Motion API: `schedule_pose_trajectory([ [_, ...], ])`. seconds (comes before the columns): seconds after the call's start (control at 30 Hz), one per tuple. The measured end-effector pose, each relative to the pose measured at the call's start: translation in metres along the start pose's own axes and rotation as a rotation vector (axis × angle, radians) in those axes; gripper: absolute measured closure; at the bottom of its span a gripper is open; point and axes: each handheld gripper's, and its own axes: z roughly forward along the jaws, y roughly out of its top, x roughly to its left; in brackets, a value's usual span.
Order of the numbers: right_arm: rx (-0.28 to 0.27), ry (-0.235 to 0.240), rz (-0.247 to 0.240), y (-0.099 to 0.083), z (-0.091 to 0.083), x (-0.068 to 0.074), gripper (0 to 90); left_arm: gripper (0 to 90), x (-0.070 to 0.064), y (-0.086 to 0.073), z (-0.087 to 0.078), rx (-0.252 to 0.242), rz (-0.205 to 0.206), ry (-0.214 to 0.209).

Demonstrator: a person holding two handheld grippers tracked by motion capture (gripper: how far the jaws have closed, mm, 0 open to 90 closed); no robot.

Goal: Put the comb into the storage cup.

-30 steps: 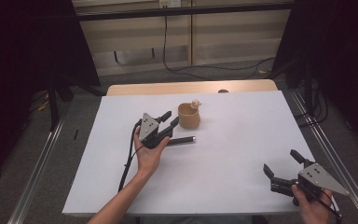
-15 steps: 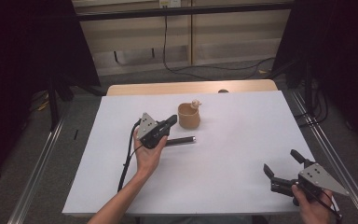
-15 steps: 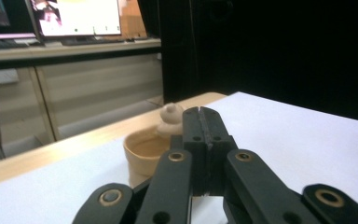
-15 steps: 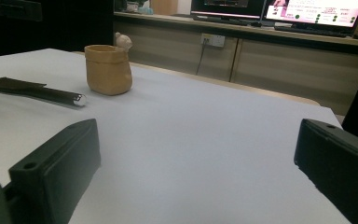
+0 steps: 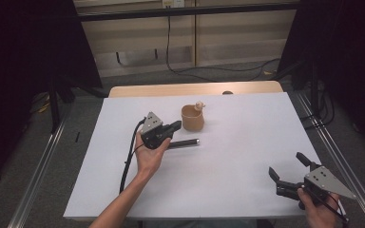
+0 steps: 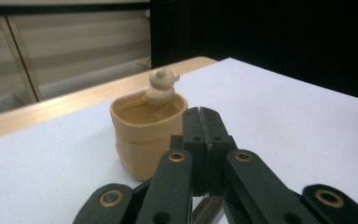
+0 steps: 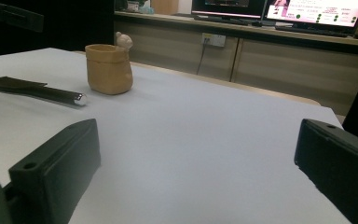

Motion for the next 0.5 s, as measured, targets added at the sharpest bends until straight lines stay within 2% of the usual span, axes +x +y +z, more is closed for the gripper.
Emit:
schedule_pose_trajectory([
  [0.07, 0.000, -0.001, 0.000, 0.000, 0.000, 0.000, 0.0, 90.0, 0.002, 0.002, 0.001, 0.027, -0.003, -0.007],
  [0.1, 0.000, -0.002, 0.001, 0.000, 0.000, 0.000, 0.0, 90.0, 0.003, 0.003, 0.001, 0.031, -0.017, -0.011],
  [0.27, 0.006, 0.003, 0.001, 0.000, 0.001, 0.000, 0.0, 90.0, 0.010, 0.006, 0.008, 0.112, -0.061, -0.022],
  [0.4, 0.006, 0.002, 0.000, 0.000, 0.001, 0.000, 0.0, 90.0, 0.013, 0.005, 0.013, 0.141, -0.076, -0.027],
  [0.5, 0.007, 0.004, 0.003, 0.000, 0.001, 0.000, 0.0, 90.0, 0.013, 0.007, 0.019, 0.192, -0.076, -0.033],
])
